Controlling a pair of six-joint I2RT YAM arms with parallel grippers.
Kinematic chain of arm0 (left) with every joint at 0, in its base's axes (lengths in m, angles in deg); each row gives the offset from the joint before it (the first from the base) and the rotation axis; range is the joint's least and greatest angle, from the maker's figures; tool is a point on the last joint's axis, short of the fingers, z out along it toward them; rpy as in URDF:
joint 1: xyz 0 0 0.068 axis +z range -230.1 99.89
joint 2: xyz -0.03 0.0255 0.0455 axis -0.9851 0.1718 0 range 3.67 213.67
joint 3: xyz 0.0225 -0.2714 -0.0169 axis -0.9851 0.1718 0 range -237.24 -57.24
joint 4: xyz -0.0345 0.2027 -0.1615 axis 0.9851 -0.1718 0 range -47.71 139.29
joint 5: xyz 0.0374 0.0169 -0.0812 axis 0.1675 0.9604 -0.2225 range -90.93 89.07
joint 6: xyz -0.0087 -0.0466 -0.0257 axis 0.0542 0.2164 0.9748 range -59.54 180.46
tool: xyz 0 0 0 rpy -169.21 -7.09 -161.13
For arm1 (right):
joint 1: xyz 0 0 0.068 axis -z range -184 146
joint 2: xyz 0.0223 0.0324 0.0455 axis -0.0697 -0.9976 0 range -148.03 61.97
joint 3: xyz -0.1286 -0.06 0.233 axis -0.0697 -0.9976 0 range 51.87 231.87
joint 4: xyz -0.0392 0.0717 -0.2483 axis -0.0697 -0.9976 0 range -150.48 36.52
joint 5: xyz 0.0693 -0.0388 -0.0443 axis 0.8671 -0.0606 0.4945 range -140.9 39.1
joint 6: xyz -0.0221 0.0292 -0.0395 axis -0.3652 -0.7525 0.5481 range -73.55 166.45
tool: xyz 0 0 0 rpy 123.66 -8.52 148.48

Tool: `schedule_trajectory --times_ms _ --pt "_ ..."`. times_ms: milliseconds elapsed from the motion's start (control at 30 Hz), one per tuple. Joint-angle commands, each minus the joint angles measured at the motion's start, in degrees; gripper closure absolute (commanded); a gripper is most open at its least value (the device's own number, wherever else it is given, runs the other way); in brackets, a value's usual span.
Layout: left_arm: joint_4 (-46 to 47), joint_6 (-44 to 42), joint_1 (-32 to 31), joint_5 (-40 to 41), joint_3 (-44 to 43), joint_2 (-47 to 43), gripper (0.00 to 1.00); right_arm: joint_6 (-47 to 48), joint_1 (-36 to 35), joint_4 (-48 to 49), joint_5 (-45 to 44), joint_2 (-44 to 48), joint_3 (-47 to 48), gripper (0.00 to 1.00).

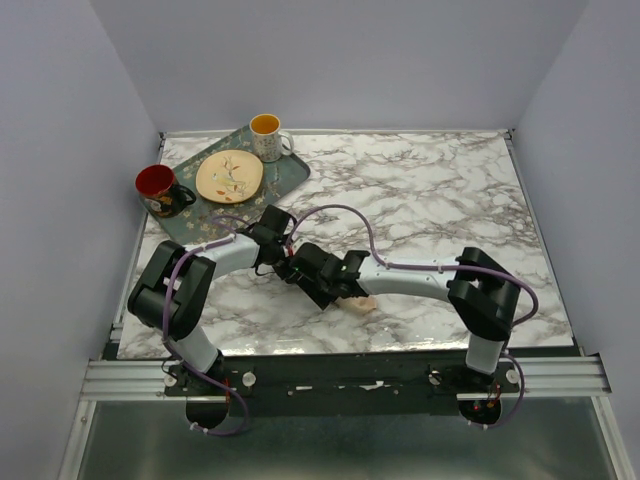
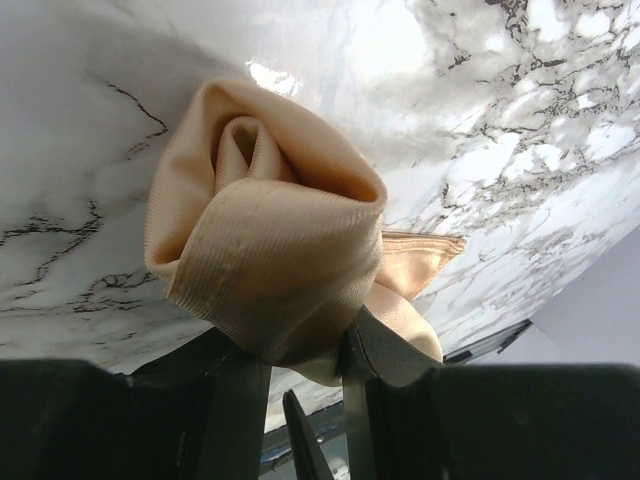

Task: Fold the napkin, place the utensils inside, and roll it up
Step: Roll the napkin with the utensil

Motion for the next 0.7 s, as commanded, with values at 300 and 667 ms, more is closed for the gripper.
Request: schedule_trajectory --times_ms 300,667 --pt "-1.6 0.1 -0.2 1.5 0.5 1.7 0.61 2.0 -3.4 -1.9 -12.6 -3.4 4.3 0.39" --pt "-1.2 0.4 -0.2 0.8 0.8 2.0 0.61 4.2 -3.9 -2.2 -12.8 -3.6 4.3 0.29"
